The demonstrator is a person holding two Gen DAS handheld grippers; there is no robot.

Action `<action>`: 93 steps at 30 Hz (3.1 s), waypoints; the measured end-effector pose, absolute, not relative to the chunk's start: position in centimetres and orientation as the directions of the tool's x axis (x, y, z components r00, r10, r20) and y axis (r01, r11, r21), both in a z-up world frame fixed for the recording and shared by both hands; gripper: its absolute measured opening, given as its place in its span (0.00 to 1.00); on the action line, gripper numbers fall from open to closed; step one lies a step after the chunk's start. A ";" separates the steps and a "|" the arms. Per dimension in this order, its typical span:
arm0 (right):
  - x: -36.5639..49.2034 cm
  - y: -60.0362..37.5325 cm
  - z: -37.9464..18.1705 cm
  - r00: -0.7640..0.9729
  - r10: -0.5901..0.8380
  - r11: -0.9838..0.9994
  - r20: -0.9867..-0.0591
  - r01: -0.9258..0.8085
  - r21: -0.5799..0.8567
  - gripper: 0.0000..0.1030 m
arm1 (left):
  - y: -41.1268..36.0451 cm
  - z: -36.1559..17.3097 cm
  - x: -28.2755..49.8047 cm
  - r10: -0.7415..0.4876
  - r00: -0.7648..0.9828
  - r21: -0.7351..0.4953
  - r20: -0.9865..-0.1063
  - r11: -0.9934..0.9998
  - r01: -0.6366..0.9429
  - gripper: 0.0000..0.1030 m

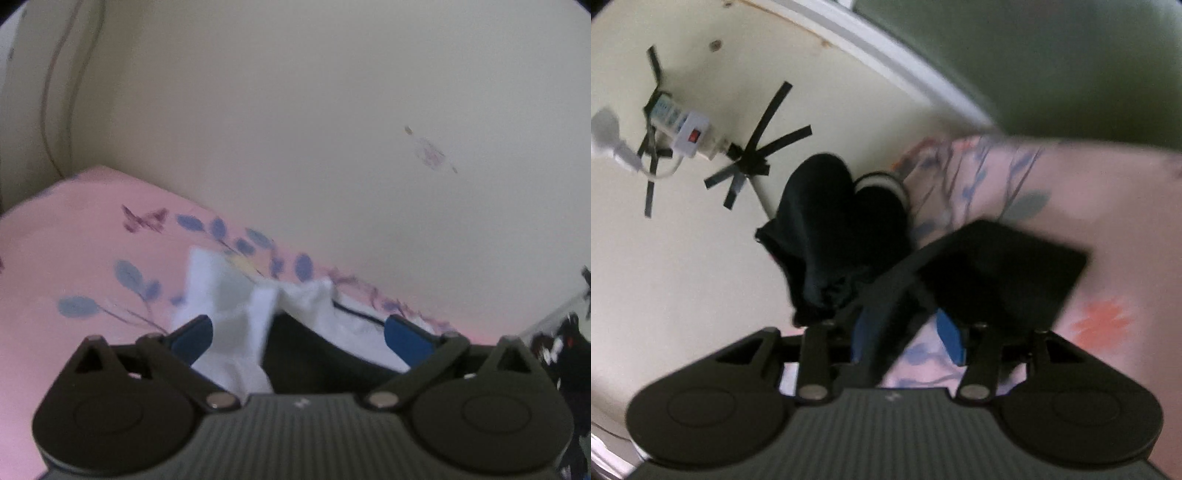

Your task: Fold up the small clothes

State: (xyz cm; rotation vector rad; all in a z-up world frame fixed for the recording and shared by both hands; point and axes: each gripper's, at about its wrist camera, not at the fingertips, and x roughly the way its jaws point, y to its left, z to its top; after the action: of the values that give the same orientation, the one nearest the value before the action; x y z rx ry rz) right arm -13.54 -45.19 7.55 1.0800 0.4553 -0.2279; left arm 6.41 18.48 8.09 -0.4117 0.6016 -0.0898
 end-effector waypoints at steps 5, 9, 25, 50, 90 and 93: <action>-11.1 -45.8 6.5 0.853 -0.065 0.390 -0.517 0.499 0.774 0.48 | 16.5 4.0 7.3 -0.230 0.791 -0.391 -0.567 0.920 -0.013 0.89; -11.2 -47.3 5.4 0.846 -0.140 0.271 -0.515 0.533 0.802 0.40 | 16.1 3.2 7.1 -0.204 0.804 -0.337 -0.558 0.942 0.006 0.90; -4.6 -30.0 25.8 0.976 0.104 0.862 -0.192 0.007 0.507 0.05 | 17.9 6.6 5.0 -0.269 0.861 -0.467 -0.432 0.883 0.042 0.88; 7.0 -23.9 13.7 0.777 0.259 0.916 -0.574 -0.009 0.401 0.48 | 17.5 6.0 5.5 -0.274 0.850 -0.396 -0.451 0.914 0.084 0.90; -24.9 -29.8 19.7 0.748 0.536 0.837 -0.391 -0.409 0.364 0.40 | 24.6 17.3 -27.6 0.042 0.884 0.039 -0.467 0.999 -0.027 0.60; -25.5 -27.8 16.0 0.677 0.574 0.816 -0.460 -0.421 0.397 0.52 | 24.8 14.3 -29.1 -0.006 0.841 -0.033 -0.541 0.999 -0.014 0.62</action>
State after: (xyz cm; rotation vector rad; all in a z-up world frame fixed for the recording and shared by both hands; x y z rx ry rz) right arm -25.47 -27.80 15.97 0.2690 0.6056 0.5664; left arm -29.09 24.84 14.31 -0.0358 0.5719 0.0043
